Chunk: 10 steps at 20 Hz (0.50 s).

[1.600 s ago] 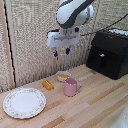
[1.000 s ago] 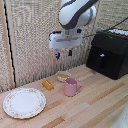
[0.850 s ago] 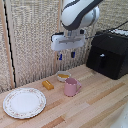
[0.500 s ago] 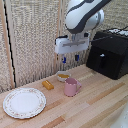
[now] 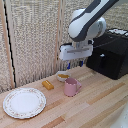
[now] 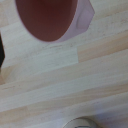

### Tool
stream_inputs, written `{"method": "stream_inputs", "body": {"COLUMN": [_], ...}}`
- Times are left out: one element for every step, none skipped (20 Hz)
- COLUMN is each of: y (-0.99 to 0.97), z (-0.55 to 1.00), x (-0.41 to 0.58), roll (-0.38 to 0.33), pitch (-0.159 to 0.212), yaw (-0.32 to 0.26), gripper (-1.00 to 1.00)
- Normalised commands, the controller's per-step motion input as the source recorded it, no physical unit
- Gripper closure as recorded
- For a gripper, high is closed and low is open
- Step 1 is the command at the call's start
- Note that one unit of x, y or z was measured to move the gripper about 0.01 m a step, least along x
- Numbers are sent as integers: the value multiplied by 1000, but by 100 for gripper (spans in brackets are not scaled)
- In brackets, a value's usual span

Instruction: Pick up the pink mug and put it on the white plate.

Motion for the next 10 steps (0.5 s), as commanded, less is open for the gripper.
{"method": "stream_inputs", "body": {"y": [-403, -391, -369, -340, -306, -263, -246, -214, -157, -94], "z": [-357, -354, -360, -354, -357, -357, -363, -360, -380, -389], "x": [-11, 0, 0, 0, 0, 0, 0, 0, -3, -17], "roll": [0, 0, 2, 0, 0, 0, 0, 1, 2, 0], "pitch": [13, 10, 9, 8, 3, 3, 2, 2, 10, 14], "yaw": [57, 60, 68, 75, 83, 93, 102, 111, 116, 118], "gripper": [-100, -100, -100, -100, -100, -100, -100, -100, -100, -100]}}
